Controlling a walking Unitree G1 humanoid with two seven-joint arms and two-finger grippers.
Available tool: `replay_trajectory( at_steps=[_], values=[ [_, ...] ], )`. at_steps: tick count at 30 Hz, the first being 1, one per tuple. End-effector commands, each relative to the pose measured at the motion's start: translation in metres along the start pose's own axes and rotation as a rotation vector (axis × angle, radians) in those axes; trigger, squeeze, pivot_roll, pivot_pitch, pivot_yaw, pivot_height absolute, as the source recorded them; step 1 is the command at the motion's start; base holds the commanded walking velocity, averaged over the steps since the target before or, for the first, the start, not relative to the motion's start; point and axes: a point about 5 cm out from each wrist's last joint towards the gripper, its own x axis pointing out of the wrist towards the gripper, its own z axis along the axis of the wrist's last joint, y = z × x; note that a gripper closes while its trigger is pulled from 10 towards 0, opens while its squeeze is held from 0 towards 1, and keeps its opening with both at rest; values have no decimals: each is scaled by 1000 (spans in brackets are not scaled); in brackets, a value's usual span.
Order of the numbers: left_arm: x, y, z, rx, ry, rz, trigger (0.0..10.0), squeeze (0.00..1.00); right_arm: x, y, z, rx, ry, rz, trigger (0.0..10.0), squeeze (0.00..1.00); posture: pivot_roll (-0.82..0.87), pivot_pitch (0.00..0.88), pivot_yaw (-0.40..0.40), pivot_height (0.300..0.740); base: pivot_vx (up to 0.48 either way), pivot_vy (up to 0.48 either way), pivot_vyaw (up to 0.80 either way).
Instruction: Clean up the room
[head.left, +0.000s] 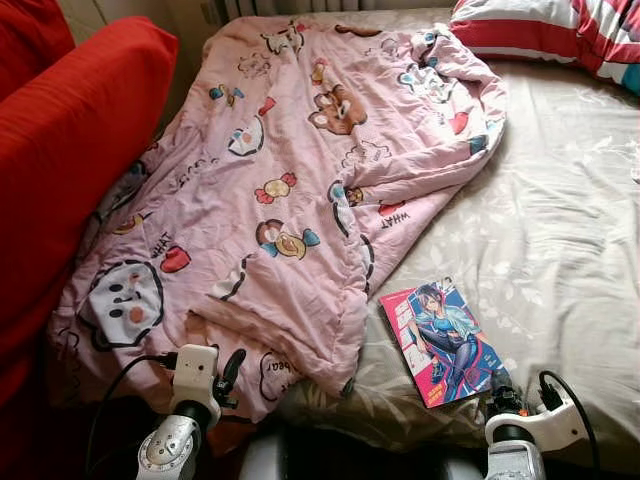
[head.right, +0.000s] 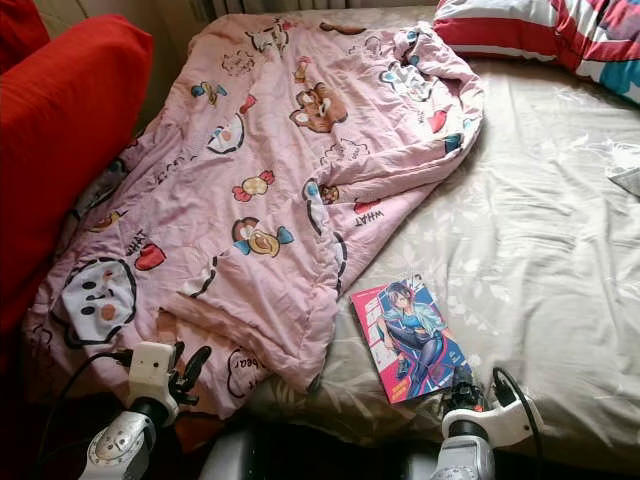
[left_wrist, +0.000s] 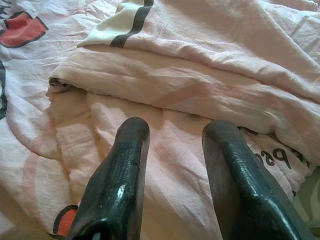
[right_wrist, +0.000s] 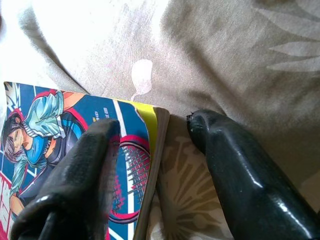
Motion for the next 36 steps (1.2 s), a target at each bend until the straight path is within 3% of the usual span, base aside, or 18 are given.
replay_trajectory(
  at_steps=[1,15,24,32,36],
  values=[
    [-8,5,-9,15,38,6,10000,0,-7,-14,-7,14,25,-61,10000,0,60,269,104,616,0,0,0],
    [-8,7,-9,22,39,2,10000,0,-3,-2,-10,-3,44,7,10000,0,65,273,107,616,0,0,0],
    [-7,6,-9,21,41,0,10000,0,-11,9,-8,-89,-66,137,10000,0,53,271,101,616,0,0,0],
    [-8,5,-11,18,45,1,10000,0,-14,6,1,-93,-126,132,10000,0,51,268,99,616,0,0,0],
    [-9,6,-11,19,43,1,10000,0,-9,12,11,-55,-161,137,10000,0,54,258,101,616,0,0,0]
  ],
)
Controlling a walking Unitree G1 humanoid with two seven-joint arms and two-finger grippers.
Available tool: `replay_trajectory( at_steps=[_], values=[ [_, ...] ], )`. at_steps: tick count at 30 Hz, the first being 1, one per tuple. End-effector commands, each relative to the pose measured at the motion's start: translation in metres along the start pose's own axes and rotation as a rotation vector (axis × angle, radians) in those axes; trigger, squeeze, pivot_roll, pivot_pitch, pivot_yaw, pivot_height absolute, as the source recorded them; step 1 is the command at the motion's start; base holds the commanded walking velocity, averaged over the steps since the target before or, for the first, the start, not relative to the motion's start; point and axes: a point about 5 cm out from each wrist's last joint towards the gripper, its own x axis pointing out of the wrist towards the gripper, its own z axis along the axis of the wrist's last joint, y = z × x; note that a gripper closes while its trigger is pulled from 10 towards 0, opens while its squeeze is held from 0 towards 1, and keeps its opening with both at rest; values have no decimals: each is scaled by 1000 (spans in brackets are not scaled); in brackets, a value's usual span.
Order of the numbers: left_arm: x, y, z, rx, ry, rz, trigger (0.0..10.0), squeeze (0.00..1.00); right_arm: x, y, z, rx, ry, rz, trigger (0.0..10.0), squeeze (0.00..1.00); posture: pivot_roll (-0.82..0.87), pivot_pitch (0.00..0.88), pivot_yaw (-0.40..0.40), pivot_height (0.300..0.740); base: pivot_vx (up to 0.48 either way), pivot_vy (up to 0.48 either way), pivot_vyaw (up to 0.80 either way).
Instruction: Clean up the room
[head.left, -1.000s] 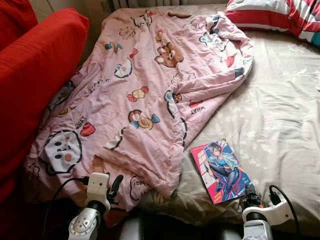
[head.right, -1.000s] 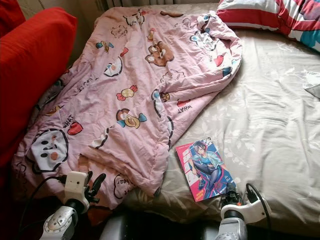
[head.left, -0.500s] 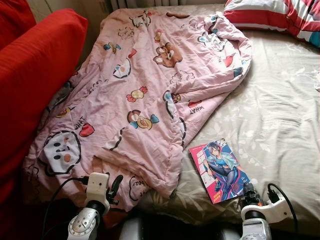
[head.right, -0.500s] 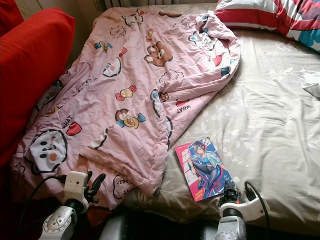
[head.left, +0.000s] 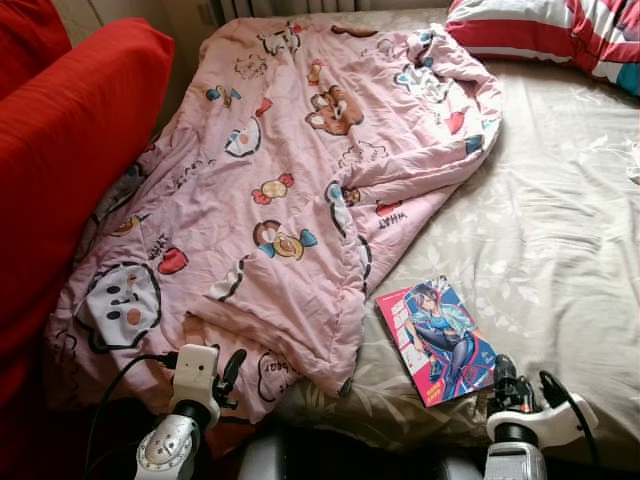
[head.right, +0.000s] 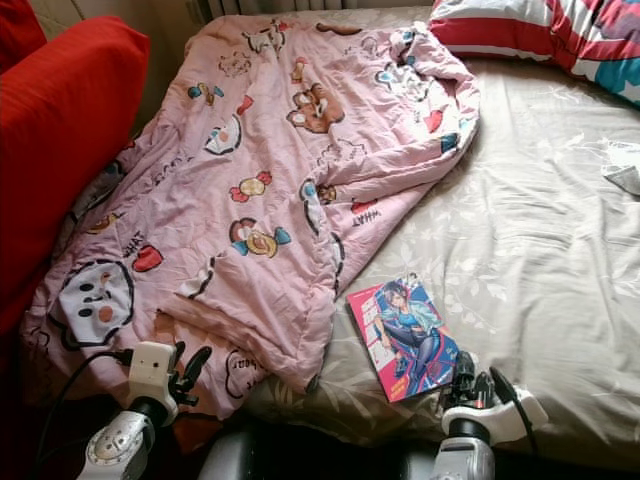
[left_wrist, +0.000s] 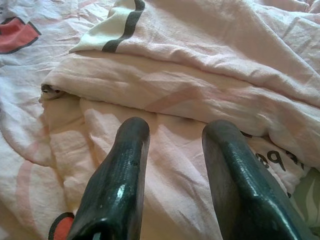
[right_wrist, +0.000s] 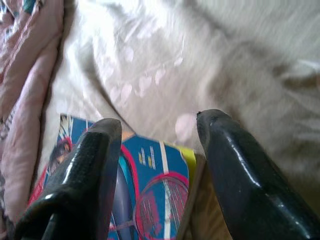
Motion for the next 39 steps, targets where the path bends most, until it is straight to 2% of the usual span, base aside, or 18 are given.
replay_trajectory(
  at_steps=[1,6,12,22,32,39],
  values=[
    [-9,4,-12,12,44,8,10000,0,0,-1,-1,16,7,-12,10000,0,54,258,101,616,0,0,0],
    [-9,4,-12,14,43,2,10000,0,7,5,-2,32,38,24,10000,0,56,253,106,616,0,0,0],
    [-10,6,-12,20,46,2,10000,0,11,9,-4,32,68,12,10000,0,68,255,114,616,0,0,0],
    [-13,11,-12,32,54,6,10000,0,8,-1,-13,63,121,-63,10000,0,84,270,127,616,0,0,0],
    [-18,17,-12,45,61,10,10000,0,9,-9,-4,61,80,-97,10000,0,91,302,141,616,0,0,0],
    [-21,17,-13,50,65,6,10000,0,5,-13,-8,59,102,-109,10000,0,99,311,149,616,0,0,0]
  ],
)
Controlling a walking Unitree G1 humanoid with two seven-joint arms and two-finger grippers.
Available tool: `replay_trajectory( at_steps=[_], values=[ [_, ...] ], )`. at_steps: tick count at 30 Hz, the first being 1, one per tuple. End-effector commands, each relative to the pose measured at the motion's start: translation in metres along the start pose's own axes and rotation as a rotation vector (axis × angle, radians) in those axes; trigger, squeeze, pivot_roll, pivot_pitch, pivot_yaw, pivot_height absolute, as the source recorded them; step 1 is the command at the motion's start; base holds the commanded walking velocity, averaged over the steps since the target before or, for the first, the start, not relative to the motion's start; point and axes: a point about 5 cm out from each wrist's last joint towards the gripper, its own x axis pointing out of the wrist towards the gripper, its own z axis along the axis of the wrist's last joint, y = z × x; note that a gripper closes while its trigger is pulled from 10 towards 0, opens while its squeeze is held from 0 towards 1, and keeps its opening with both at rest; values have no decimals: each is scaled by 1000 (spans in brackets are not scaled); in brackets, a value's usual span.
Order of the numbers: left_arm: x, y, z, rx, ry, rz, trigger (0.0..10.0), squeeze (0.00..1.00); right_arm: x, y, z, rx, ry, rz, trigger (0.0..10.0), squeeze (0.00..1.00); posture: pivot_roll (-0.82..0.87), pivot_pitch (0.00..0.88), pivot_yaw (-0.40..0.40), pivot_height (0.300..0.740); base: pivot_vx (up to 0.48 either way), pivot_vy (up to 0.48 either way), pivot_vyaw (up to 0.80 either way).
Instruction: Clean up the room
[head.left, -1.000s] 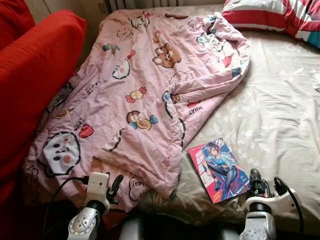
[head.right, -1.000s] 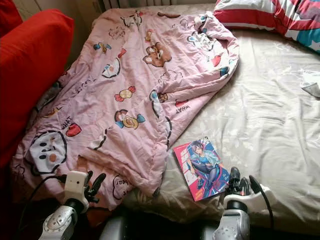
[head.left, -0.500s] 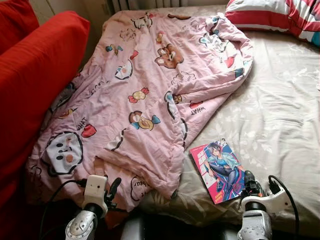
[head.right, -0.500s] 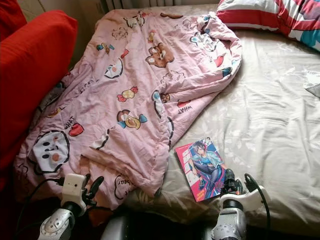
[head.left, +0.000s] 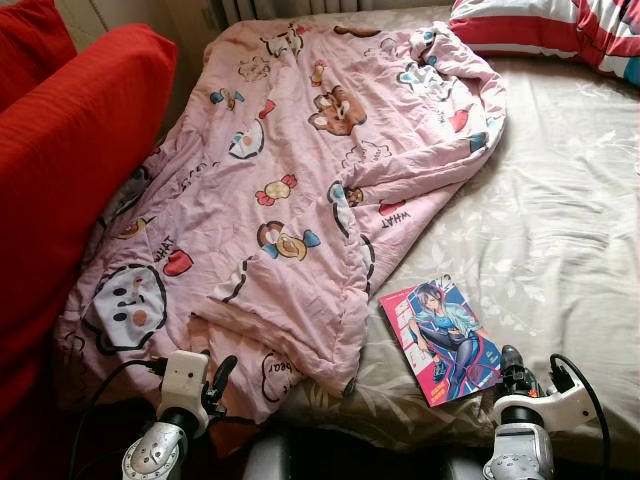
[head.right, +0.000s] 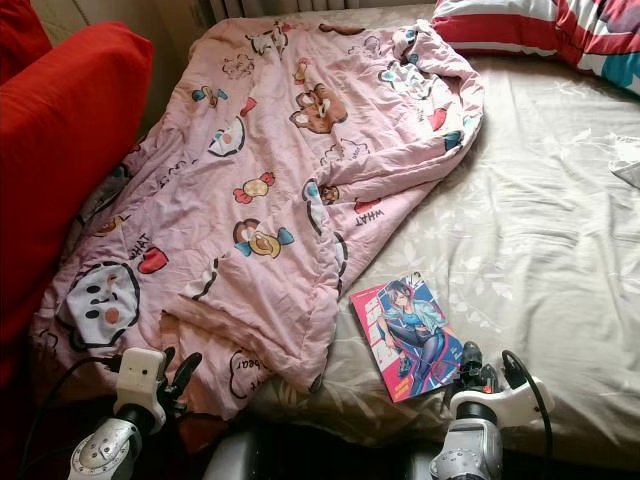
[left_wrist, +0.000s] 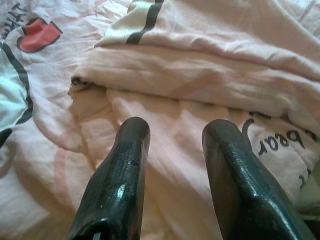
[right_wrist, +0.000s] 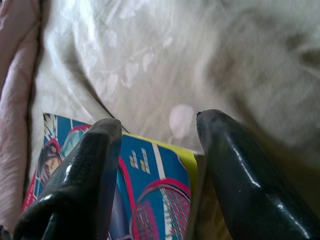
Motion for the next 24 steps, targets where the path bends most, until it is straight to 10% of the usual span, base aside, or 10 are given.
replay_trajectory(
  at_steps=[1,24],
  values=[
    [-9,6,-8,18,45,4,10000,0,-10,-13,-11,9,39,-54,10000,0,102,315,151,616,0,0,0],
    [-30,8,-12,37,73,-10,10000,0,-26,-28,-33,61,184,-94,10000,0,149,348,173,616,0,0,0]
  ],
)
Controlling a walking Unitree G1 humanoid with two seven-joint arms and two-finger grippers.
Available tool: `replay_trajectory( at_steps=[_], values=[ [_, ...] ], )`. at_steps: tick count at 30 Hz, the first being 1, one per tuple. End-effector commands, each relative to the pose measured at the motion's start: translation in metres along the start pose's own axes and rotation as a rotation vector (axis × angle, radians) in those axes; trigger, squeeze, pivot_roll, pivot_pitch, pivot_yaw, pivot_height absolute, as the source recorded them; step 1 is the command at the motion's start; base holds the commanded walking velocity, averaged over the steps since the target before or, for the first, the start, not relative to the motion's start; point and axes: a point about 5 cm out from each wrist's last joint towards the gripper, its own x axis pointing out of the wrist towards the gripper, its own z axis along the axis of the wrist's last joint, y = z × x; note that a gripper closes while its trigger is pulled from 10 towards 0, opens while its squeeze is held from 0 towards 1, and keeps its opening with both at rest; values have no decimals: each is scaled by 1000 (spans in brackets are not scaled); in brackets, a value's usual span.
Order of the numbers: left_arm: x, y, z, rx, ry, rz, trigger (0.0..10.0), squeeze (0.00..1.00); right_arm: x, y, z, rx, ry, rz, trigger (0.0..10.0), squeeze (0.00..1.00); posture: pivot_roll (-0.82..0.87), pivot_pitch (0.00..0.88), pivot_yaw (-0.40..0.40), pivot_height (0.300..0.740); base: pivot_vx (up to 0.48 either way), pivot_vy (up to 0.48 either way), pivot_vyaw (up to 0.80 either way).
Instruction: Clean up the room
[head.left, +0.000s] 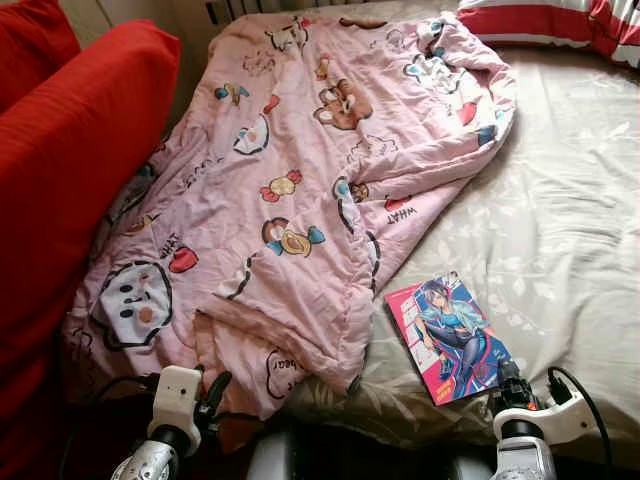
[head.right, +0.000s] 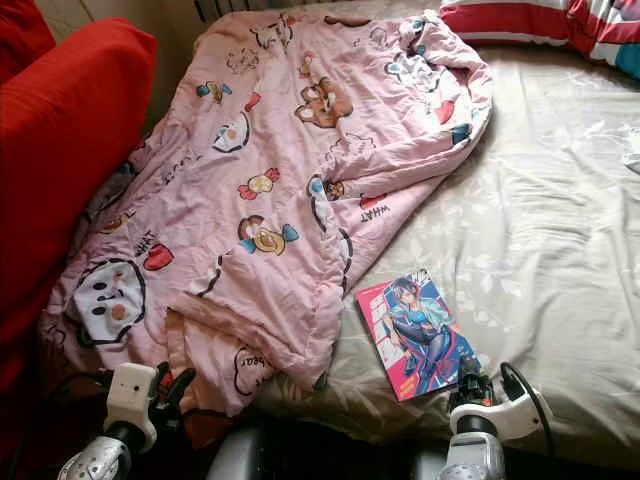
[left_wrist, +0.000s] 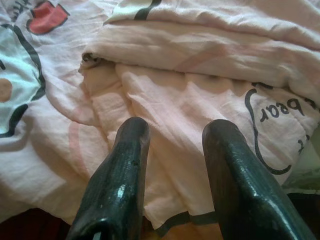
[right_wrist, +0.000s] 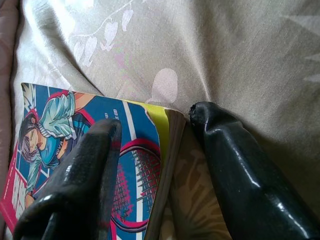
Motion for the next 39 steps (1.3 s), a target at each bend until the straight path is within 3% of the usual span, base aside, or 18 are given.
replay_trajectory(
  at_steps=[1,7,8,17,31,39],
  values=[
    [-10,5,-9,21,52,-1,10000,0,-15,-14,-25,51,101,-74,10000,0,151,350,174,616,0,0,0],
    [-13,5,-10,24,57,-3,10000,0,-12,-5,-30,78,122,-41,10000,0,155,355,176,616,0,0,0],
    [-14,5,-10,25,59,-4,10000,0,-11,-1,-33,85,129,-23,0,0,155,355,176,616,0,0,0],
    [-13,4,-9,24,66,-7,10000,0,-8,11,-36,82,144,47,0,0,148,348,173,616,0,0,0],
    [-5,1,-8,14,60,-5,10000,0,-5,10,-31,76,137,38,0,0,140,328,161,616,0,0,0],
    [7,-3,-5,4,51,1,10000,0,2,21,-24,21,121,93,0,0,115,292,146,616,0,0,0]
  ],
)
